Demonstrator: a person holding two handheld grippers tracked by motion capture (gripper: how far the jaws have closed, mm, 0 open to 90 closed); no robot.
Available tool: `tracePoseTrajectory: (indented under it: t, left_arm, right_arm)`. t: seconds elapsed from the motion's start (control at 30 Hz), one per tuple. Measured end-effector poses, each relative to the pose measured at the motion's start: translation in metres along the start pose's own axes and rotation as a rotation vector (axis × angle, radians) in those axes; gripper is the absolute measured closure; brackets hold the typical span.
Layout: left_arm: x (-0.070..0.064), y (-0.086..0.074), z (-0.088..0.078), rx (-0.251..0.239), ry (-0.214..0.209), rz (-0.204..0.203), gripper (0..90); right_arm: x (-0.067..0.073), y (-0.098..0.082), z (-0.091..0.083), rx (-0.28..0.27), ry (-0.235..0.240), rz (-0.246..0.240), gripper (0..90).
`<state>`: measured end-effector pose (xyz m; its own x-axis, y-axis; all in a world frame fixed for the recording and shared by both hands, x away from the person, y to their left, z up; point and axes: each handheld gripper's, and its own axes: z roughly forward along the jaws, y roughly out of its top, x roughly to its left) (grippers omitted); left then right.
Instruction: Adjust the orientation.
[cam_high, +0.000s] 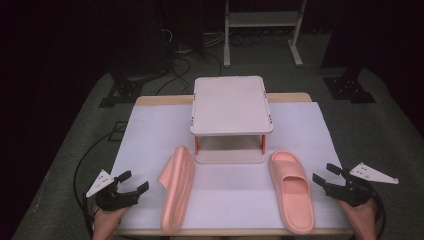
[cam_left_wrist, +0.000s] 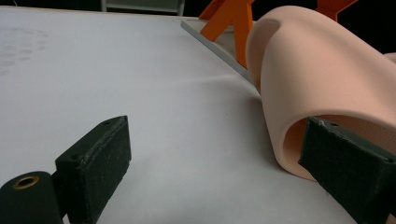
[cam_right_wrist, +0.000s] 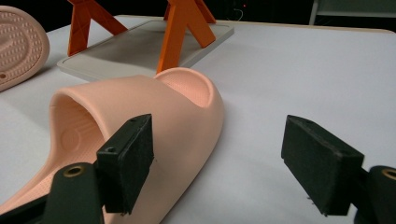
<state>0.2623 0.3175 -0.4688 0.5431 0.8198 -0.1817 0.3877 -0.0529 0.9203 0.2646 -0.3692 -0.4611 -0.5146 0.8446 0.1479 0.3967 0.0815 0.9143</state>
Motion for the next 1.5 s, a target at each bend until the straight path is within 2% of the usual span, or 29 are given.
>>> tracePoseTrajectory:
  t: [0.2,0.43,0.53,0.67,0.7,0.97,1.13,1.2,1.5]
  left_arm:
    - [-0.005,-0.001,0.0,0.008,-0.005,0.005,8.6]
    - [-0.009,-0.002,0.001,0.034,-0.01,0.017,8.6]
    - [-0.011,-0.002,0.002,0.047,-0.014,0.034,8.6]
    - [-0.014,-0.001,0.006,0.075,-0.033,0.033,9.3]
    - [-0.015,-0.001,0.007,0.08,-0.043,0.037,13.3]
    - [-0.019,0.0,0.016,0.115,-0.069,0.036,16.5]
    - [-0.023,0.001,0.024,0.149,-0.101,0.043,23.7]
    - [-0.024,0.001,0.027,0.159,-0.11,0.046,29.3]
    - [-0.03,0.004,0.04,0.177,-0.146,0.035,40.4]
  right_arm:
    - [0.001,0.001,0.0,0.0,0.003,-0.003,24.7]
    - [0.001,0.002,0.002,-0.004,0.006,-0.007,24.6]
    - [0.001,0.002,0.003,-0.002,0.011,-0.01,24.6]
    - [0.003,0.003,0.006,0.0,0.017,-0.01,24.6]
    - [0.004,0.003,0.007,0.005,0.019,-0.014,24.6]
    - [0.005,0.004,0.007,0.004,0.023,-0.016,24.6]
    - [0.006,0.003,0.009,0.009,0.03,-0.02,24.6]
    - [0.007,0.003,0.01,0.014,0.033,-0.021,24.6]
    - [0.008,0.003,0.009,0.009,0.03,-0.023,24.7]
